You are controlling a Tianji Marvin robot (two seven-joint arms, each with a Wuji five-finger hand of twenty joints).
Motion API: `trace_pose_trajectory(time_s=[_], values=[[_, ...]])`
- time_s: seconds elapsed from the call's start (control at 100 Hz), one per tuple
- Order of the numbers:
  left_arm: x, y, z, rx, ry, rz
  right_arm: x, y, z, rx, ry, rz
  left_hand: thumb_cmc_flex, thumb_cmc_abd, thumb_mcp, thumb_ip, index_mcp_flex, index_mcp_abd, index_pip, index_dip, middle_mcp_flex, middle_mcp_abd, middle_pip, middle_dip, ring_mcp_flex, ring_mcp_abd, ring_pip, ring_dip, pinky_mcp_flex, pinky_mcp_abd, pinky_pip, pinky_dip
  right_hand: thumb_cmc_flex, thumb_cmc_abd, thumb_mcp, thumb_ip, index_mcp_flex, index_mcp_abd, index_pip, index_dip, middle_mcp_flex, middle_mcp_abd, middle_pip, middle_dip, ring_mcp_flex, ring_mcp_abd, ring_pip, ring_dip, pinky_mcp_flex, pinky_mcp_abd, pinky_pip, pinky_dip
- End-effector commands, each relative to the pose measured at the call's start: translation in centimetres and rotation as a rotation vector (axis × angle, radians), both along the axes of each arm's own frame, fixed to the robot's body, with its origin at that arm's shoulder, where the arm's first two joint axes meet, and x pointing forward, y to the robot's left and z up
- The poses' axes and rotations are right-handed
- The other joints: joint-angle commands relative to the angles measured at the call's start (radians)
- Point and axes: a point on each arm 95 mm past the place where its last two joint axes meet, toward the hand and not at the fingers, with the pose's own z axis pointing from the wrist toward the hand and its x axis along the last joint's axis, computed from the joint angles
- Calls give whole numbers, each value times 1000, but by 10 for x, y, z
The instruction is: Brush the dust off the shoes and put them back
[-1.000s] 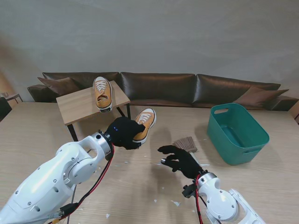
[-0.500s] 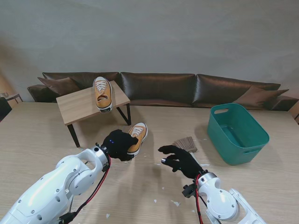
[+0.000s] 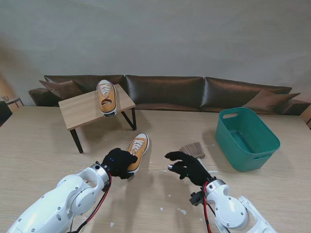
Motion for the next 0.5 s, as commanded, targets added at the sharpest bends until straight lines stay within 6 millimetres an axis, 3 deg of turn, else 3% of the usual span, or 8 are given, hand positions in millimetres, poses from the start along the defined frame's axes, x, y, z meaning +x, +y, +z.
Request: trace_pose_trajectory(time_s=[0.0, 0.22, 0.29, 0.4, 0.44, 0.49], values=[[-6, 2, -8, 17, 42, 9, -2, 3, -3, 1, 15, 13, 114, 15, 125, 27, 61, -70, 155, 79, 38, -44, 9, -12, -21, -5, -14, -5, -24, 17, 8, 16, -10, 27, 15, 23, -12, -3, 15, -14, 3, 2, 10, 3, 9, -9, 7, -3, -441, -11, -26, 24], [-22, 2, -21, 17, 107, 50, -2, 3, -3, 0, 18, 12, 109, 47, 105, 29, 1, -39, 156, 66, 1, -27, -16, -23, -51, -8, -11, -8, -66, 21, 3, 25, -9, 30, 17, 23, -9, -1, 17, -14, 3, 3, 10, 3, 9, -10, 7, -3, -441, -11, -27, 24], [-27, 3, -24, 24, 124, 62, -2, 3, -3, 0, 18, 12, 116, 56, 94, 33, -32, -42, 127, 10, -14, -16, -55, -58, -64, -9, -15, -13, -79, 21, -8, 36, -9, 30, 16, 23, -8, 0, 17, -14, 4, 3, 10, 3, 9, -10, 8, -3, -441, -11, -26, 25], [-31, 6, -27, 44, 123, 64, -2, 3, -4, 0, 21, 14, 86, 73, 52, 29, -71, -98, 17, -149, -58, 13, -170, -161, -94, -3, -42, -20, -104, 18, -32, 45, -9, 30, 17, 23, -7, 2, 17, -14, 2, 6, 10, 3, 8, -8, 7, -3, -441, -12, -26, 25], [-32, 8, -26, 47, 122, 64, -2, 3, -4, 0, 21, 15, 59, 79, 22, 28, -86, -115, -103, -251, -109, 33, -160, -244, -112, 4, -57, -21, -124, 18, -47, 49, -9, 29, 17, 23, -8, 1, 17, -14, 2, 4, 10, 3, 9, -8, 7, -3, -441, -11, -27, 25], [-33, 9, -25, 44, 119, 68, -2, 3, -4, 0, 22, 15, 43, 86, 1, 30, -87, -118, -174, -284, -154, 54, -137, -329, -130, 15, -63, -16, -142, 21, -55, 59, -9, 29, 18, 23, -8, 1, 17, -15, 2, 4, 10, 3, 10, -9, 8, -3, -440, -12, -26, 25]])
